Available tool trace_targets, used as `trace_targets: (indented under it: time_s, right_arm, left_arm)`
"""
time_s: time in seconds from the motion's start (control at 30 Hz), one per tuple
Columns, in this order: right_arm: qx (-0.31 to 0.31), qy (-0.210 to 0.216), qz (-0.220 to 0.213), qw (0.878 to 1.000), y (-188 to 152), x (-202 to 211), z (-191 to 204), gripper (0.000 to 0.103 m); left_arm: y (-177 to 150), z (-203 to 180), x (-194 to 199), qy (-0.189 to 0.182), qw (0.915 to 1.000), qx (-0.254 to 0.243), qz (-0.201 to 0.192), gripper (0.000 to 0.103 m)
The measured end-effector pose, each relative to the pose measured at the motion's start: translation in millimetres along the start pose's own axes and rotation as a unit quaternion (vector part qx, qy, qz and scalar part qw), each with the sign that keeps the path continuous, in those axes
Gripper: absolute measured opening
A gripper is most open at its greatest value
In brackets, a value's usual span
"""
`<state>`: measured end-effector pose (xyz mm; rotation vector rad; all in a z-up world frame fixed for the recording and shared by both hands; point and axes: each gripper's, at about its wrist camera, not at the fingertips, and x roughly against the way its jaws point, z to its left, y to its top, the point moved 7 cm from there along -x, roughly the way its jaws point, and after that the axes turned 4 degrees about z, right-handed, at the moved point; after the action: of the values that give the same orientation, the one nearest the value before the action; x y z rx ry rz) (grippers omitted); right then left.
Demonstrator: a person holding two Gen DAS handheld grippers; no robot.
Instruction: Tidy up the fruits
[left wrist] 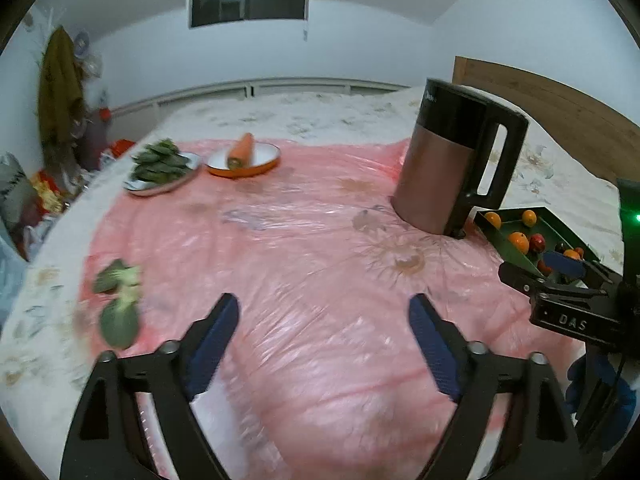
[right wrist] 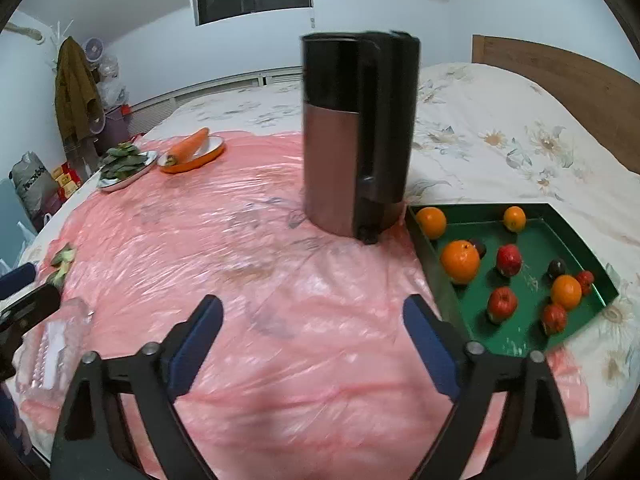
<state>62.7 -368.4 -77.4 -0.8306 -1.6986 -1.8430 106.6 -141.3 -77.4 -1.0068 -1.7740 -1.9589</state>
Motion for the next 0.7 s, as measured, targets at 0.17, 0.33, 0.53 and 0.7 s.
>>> trace_targets:
  time_s: [0.17,0.33,0.53,0.7]
  right_arm:
    - [0.02,0.006,-0.009,1.0,-7,30,23,0.103]
    - [0.009,0.019,-0.016,1.0,-11,56,34,0.103]
    - [0.03,0.02,-0.026,0.999,-16,79,51,0.103]
    - [0.033,0.021,-0.036,0.999,-16,94,55,0.103]
  left_arm:
    - [-16,12,42,0.018,0.9997,0.005,-0.015,0.1]
    - [-26,20,57,0.021,0.9996,0.018,-0.006,0.1]
    - [-31,26,77,0.016,0.9992,0.033,-0.018,0.101]
    - [-31,26,92,0.027,0.9989,0.025,-0.031,0.101]
